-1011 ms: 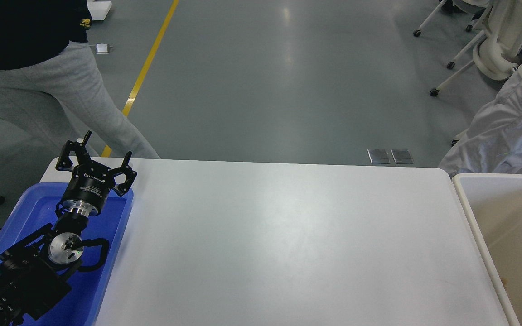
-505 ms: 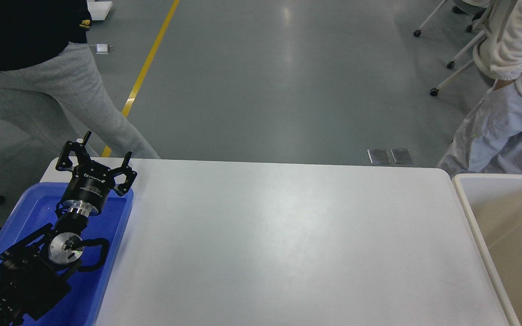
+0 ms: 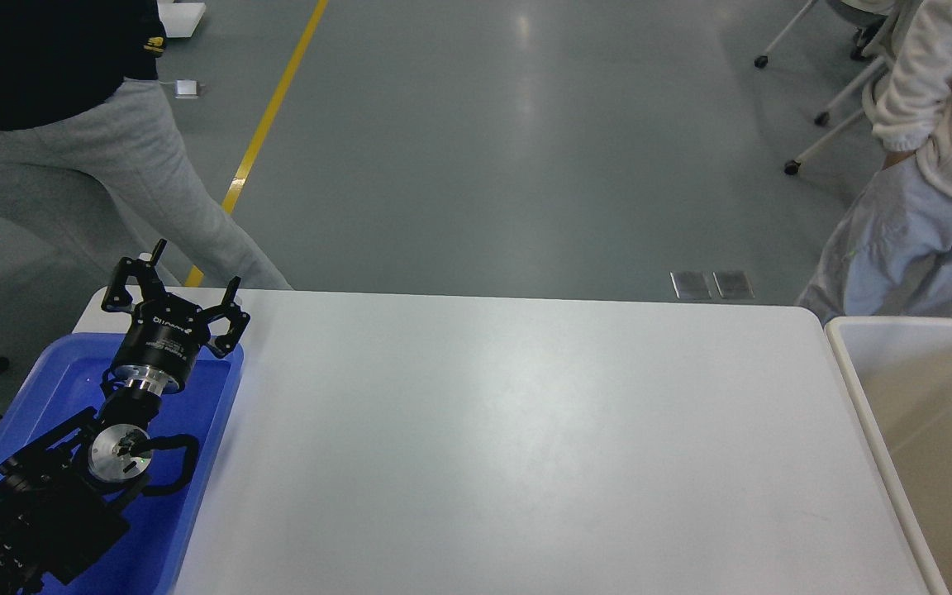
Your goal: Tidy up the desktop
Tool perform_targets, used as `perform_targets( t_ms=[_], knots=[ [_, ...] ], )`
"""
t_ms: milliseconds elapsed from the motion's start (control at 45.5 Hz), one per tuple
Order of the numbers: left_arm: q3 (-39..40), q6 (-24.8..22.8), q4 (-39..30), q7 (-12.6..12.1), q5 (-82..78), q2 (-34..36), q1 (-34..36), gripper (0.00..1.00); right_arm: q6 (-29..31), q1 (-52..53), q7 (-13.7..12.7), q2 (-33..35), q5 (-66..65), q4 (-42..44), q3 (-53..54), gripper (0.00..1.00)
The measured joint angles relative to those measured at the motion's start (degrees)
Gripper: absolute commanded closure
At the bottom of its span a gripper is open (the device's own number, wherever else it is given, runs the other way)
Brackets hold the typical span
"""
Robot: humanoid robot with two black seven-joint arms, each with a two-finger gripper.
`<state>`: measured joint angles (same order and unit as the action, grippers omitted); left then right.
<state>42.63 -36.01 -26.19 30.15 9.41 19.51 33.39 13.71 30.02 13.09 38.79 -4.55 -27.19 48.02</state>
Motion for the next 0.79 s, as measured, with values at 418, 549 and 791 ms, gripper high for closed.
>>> perform_targets(
  t_ms=[418,549,791],
  knots=[
    [0.0,0.0,0.0,0.0,0.0,0.0,0.0,0.0,1.4,-5.4,2.4,-3.6,-2.8,-16.5,10.3,0.01],
    [0.0,0.0,0.0,0.0,0.0,0.0,0.0,0.0,1.4,-5.8,3.1,-6.6,-3.3,-17.9,13.0,0.01],
    [0.0,0.0,0.0,0.0,0.0,0.0,0.0,0.0,1.5,-6.4,4.4,-12.4,-6.1,-19.3,17.5,0.01]
  ],
)
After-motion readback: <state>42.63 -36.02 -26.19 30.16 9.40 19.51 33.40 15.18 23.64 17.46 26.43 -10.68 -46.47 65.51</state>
